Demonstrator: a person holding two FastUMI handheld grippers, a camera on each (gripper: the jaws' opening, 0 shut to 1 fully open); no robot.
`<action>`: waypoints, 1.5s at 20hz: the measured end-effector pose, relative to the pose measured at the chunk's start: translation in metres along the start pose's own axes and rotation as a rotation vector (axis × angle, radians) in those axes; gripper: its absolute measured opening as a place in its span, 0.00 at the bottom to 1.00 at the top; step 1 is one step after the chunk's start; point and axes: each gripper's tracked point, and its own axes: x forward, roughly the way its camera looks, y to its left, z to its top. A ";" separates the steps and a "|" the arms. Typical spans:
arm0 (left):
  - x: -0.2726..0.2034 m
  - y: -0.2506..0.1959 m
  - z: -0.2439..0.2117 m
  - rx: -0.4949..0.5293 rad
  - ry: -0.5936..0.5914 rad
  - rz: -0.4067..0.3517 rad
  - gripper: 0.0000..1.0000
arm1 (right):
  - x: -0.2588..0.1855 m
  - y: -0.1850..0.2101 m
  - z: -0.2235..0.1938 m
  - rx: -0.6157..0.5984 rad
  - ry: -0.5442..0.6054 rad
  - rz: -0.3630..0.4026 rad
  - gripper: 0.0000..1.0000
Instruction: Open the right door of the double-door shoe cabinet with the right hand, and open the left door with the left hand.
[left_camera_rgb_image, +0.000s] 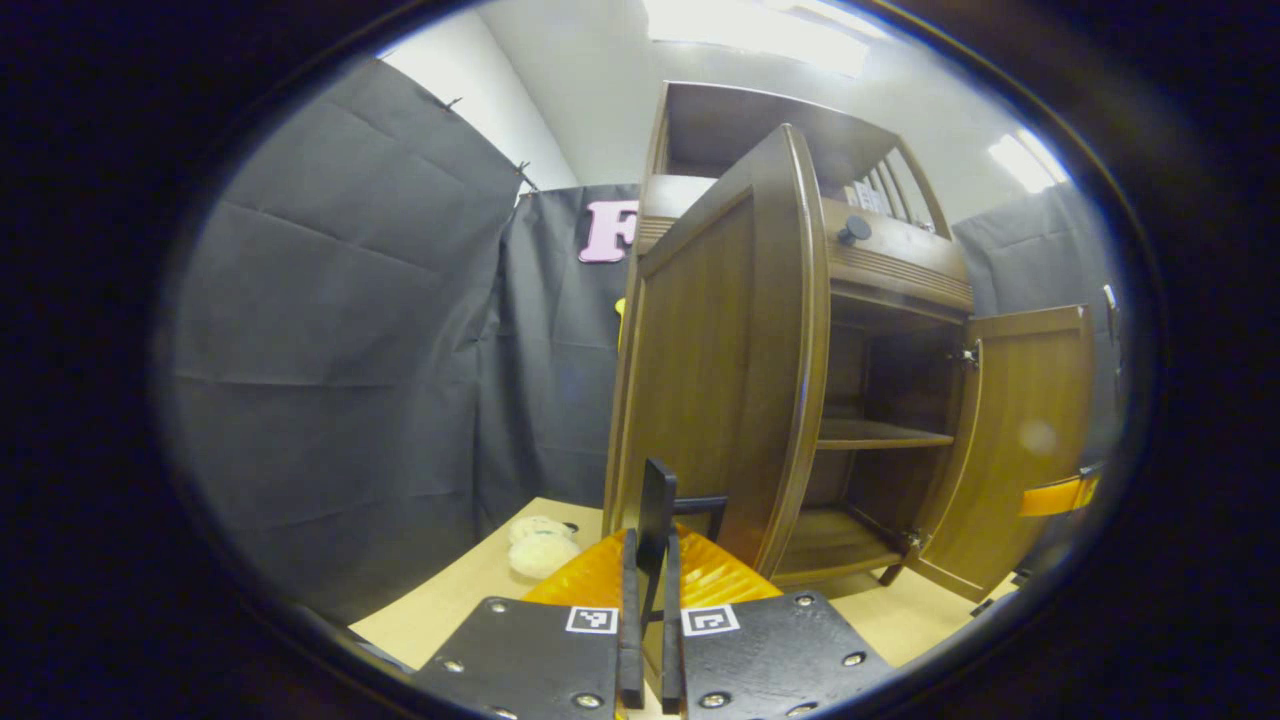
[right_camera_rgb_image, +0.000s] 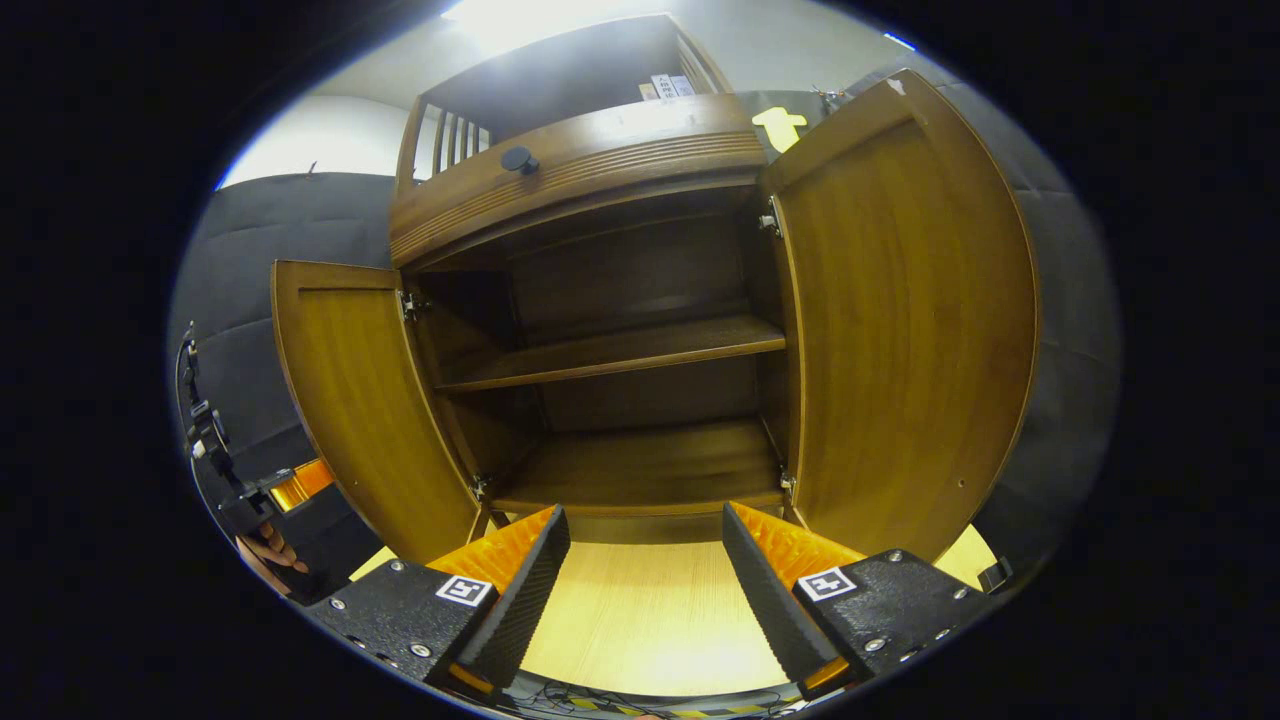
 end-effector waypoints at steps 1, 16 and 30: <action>0.000 0.000 0.000 0.008 0.001 -0.032 0.08 | 0.001 0.000 0.000 -0.001 0.003 0.003 0.95; 0.007 0.046 -0.012 0.116 0.070 -0.139 0.08 | 0.014 0.007 -0.003 -0.072 0.060 0.052 0.95; -0.051 0.044 0.010 -0.012 0.037 0.092 0.07 | -0.021 -0.046 0.020 -0.025 -0.008 0.038 0.92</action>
